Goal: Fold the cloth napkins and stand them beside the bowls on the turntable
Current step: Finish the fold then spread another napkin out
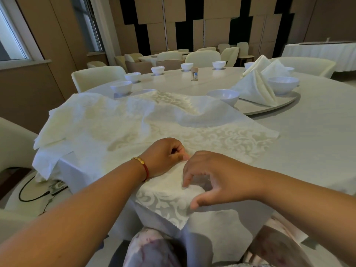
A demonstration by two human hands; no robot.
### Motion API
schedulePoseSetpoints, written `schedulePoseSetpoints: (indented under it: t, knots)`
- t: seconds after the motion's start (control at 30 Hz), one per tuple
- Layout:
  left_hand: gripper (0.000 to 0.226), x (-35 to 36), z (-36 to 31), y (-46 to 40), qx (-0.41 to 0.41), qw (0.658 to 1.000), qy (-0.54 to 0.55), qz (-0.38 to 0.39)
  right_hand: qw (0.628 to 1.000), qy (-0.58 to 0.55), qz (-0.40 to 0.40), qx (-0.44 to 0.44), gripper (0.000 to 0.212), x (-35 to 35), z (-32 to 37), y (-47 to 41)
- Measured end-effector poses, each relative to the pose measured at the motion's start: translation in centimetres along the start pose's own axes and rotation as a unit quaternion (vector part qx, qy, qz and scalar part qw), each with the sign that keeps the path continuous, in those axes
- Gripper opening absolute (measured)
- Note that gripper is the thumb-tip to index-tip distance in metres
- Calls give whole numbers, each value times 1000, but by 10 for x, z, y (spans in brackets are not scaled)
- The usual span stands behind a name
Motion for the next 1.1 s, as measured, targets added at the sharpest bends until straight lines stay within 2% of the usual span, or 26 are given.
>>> schedulePoseSetpoints:
  t: [0.17,0.33,0.47,0.57,0.63,0.73,0.83,0.93,1.0,1.07,1.1]
  knots:
    - [15,3,4,-5,-6,1000,3,9,999,3,32,-6,50,10,-5,0]
    - [12,3,1,-6,3,1000,-4,14,1000,-7,-19,-14,31,14,-8,-5]
    - [17,2,0,-2,1,1000,-3,17,1000,-17,-14,0,21,18,-4,-11]
    - [16,-3,5,6,-29,992,116,26,998,-43,12,44,21,17,-6,-14]
    - [28,-16,7,16,-14,977,208,33,990,-99,7,99,22,9,-14,-16]
    - [66,-36,10,36,-16,952,295,81,971,-172,-13,165,24,-2,-26,-22]
    - [87,-48,9,56,-4,937,328,118,961,-183,-25,208,22,-4,-37,-29]
    - [75,-57,7,75,-7,959,264,103,955,-175,-19,239,23,-1,-44,-34]
    - [52,-60,8,81,-25,974,209,81,947,-185,-29,261,25,-2,-49,-35]
    - [17,-63,15,81,-64,986,147,40,931,-212,-48,292,31,-3,-57,-34]
    - [13,-64,19,80,-81,989,123,23,920,-237,-57,307,35,-3,-60,-32]
Point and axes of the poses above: each hand's wrist, its own y-axis away from the middle knuckle, its own x-axis out of the palm, z = x × y, the point moved 7 cm from there along -y, towards the middle knuckle, and after that the axes turned 1 degree about z, right-handed, at the moved point
